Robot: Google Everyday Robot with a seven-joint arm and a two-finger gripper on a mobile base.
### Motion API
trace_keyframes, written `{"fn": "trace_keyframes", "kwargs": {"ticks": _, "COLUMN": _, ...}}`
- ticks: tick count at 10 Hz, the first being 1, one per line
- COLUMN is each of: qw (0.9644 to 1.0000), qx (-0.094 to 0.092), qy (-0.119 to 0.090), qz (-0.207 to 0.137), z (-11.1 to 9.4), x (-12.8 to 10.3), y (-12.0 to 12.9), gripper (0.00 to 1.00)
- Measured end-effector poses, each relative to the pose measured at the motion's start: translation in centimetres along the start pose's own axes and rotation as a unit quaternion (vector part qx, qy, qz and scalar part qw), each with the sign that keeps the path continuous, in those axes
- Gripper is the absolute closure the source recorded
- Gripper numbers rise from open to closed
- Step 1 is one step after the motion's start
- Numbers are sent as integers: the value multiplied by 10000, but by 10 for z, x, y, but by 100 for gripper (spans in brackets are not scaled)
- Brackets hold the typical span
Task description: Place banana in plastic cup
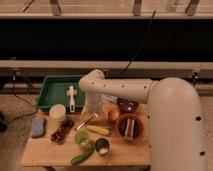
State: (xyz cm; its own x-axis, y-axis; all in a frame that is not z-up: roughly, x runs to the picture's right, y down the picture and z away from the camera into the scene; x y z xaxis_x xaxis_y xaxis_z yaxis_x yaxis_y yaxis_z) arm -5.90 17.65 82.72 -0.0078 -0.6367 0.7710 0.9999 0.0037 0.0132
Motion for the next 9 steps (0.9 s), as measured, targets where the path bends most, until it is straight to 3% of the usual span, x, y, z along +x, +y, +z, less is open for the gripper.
{"fn": "trace_keyframes", "kwargs": {"ticks": 4, "qw": 9998, "qx": -138, "qy": -102, "qz": -28, "z": 20, "x": -3, "y": 5, "gripper": 20}}
{"fn": "trace_keyframes", "kwargs": {"ticks": 9, "qw": 9988, "qx": -248, "qy": -175, "qz": -391, "z": 26, "x": -13, "y": 8, "gripper": 20}}
